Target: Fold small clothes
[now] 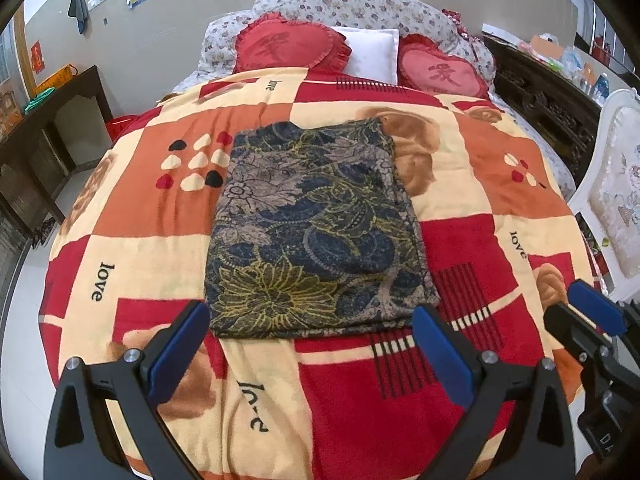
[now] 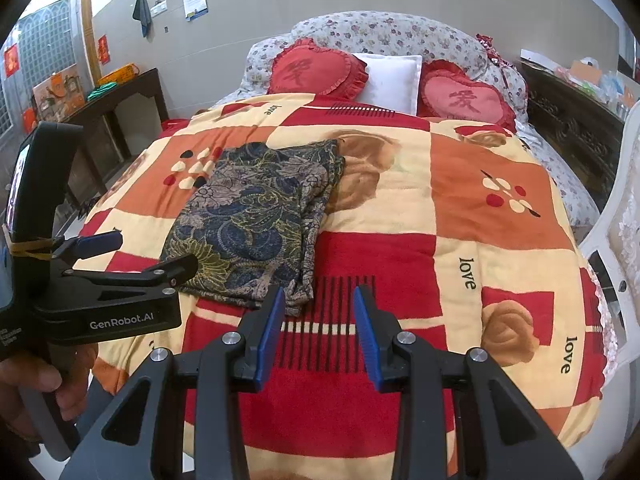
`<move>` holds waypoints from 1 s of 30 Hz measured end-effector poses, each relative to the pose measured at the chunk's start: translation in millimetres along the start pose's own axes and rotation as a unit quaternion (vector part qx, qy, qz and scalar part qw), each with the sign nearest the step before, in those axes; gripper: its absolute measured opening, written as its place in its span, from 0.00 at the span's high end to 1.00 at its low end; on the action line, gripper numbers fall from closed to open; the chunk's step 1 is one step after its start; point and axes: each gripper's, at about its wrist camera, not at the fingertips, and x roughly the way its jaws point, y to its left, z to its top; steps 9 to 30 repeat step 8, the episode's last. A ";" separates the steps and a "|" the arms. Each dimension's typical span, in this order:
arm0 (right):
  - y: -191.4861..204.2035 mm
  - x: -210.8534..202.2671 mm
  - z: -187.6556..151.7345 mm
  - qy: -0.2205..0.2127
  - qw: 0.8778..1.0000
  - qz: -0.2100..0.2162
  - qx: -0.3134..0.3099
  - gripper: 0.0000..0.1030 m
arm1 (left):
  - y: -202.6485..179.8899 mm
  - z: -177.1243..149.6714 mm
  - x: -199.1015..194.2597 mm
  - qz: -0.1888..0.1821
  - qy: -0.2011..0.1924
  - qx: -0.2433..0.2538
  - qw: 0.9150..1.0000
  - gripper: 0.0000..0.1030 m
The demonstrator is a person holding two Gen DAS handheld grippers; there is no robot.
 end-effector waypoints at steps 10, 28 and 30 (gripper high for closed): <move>0.4 1.6 -1.0 0.001 1.000 -0.002 0.001 0.64 | -5.3 0.3 -8.6 -0.004 -0.024 0.014 1.000 0.00; 0.4 1.6 -1.0 0.001 1.000 -0.002 0.001 0.64 | -5.3 0.3 -8.6 -0.004 -0.024 0.014 1.000 0.00; 0.4 1.6 -1.0 0.001 1.000 -0.002 0.001 0.64 | -5.3 0.3 -8.6 -0.004 -0.024 0.014 1.000 0.00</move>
